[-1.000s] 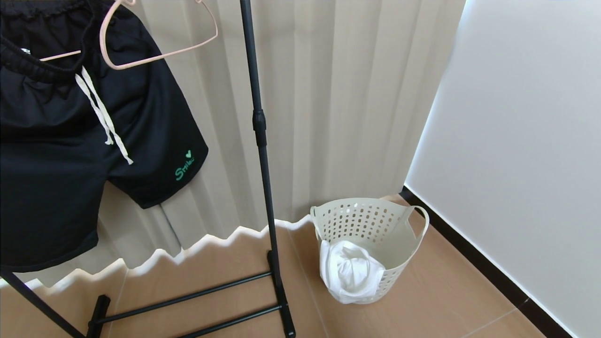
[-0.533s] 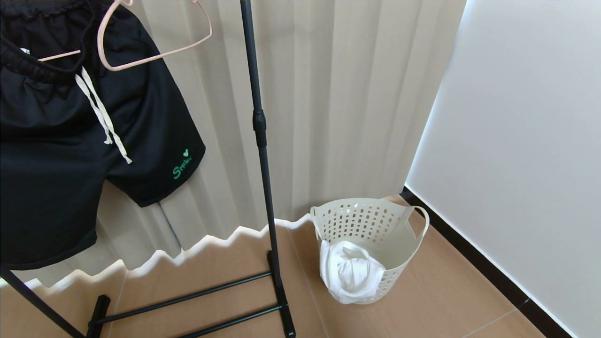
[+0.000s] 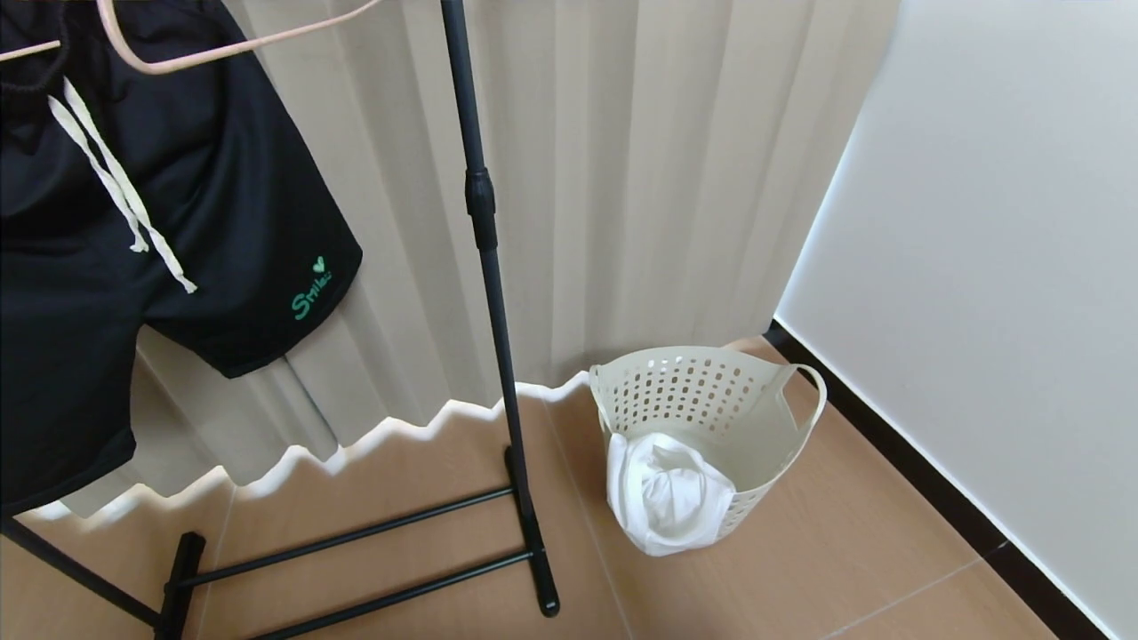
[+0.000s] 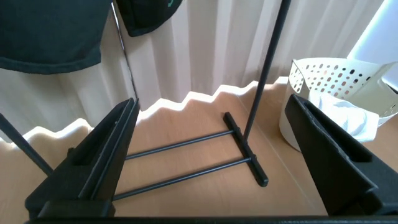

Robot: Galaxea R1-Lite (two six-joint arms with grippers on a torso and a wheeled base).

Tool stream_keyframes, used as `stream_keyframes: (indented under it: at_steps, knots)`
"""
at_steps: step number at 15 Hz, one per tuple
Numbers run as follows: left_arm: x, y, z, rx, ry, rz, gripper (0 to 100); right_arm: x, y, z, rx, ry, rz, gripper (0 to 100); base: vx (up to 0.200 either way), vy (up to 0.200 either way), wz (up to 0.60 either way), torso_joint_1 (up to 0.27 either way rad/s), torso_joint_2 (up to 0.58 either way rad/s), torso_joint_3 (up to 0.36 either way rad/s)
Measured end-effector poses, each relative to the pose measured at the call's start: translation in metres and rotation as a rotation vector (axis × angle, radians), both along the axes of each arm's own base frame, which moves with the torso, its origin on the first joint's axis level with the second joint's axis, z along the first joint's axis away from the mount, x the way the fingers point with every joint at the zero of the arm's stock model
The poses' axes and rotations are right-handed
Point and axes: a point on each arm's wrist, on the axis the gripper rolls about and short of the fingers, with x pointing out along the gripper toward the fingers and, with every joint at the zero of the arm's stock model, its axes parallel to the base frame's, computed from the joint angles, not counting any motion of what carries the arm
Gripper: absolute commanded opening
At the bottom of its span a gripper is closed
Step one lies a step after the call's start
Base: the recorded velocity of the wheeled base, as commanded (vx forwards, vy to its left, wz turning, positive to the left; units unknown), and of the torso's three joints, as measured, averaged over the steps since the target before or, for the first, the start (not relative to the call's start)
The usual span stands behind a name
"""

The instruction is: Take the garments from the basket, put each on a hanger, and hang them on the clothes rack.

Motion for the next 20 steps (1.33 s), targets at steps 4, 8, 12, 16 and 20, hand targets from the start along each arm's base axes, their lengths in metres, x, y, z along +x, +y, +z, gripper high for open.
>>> stream_keyframes:
  at_steps: [4, 8, 12, 16, 20]
  knots:
    - [0.0, 0.0, 0.0, 0.0, 0.0, 0.0, 100, 0.0, 0.0, 0.0, 0.0, 0.0, 0.0, 100, 0.0, 0.0, 0.0, 0.006, 0.0, -0.2]
    - [0.0, 0.0, 0.0, -0.001, 0.0, 0.0, 100, 0.0, 0.0, 0.0001, 0.0, -0.001, 0.0, 100, 0.0, 0.0, 0.0, -0.002, 0.0, -0.194]
    - [0.0, 0.0, 0.0, 0.0, 0.0, 0.0, 100, 0.0, 0.0, 0.0, 0.0, 0.0, 0.0, 100, 0.0, 0.0, 0.0, 0.004, 0.0, -0.195]
    - [0.0, 0.0, 0.0, 0.0, 0.0, 0.0, 100, 0.0, 0.0, 0.0, 0.0, 0.0, 0.0, 100, 0.0, 0.0, 0.0, 0.001, 0.01, -0.192]
    - [0.0, 0.0, 0.0, 0.0, 0.0, 0.0, 100, 0.0001, 0.0, 0.0001, 0.0, 0.0, 0.0, 100, 0.0, 0.0, 0.0, -0.001, 0.0, -0.066]
